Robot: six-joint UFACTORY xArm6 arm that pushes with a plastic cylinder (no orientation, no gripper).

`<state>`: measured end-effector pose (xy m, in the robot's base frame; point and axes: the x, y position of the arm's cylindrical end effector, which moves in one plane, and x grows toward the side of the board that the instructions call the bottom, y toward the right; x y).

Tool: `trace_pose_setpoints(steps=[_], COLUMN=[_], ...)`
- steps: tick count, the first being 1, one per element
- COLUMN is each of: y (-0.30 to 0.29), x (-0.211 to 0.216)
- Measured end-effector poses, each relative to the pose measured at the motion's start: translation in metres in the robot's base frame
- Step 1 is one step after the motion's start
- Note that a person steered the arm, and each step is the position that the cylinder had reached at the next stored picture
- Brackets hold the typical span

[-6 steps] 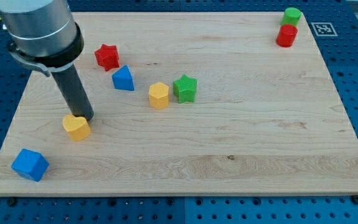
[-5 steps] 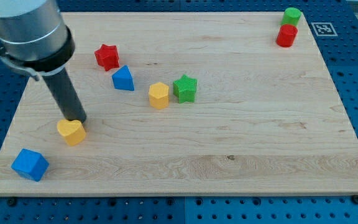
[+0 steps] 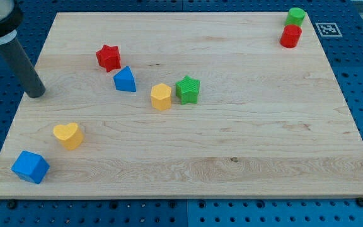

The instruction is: Touch the top of the yellow heart

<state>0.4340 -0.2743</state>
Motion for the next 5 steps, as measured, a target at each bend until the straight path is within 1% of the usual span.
trace_pose_setpoints(steps=[1, 2, 3, 4, 5], y=[0.000, 0.000, 0.010, 0.019, 0.036], x=[0.002, 0.017, 0.041, 0.056, 0.061])
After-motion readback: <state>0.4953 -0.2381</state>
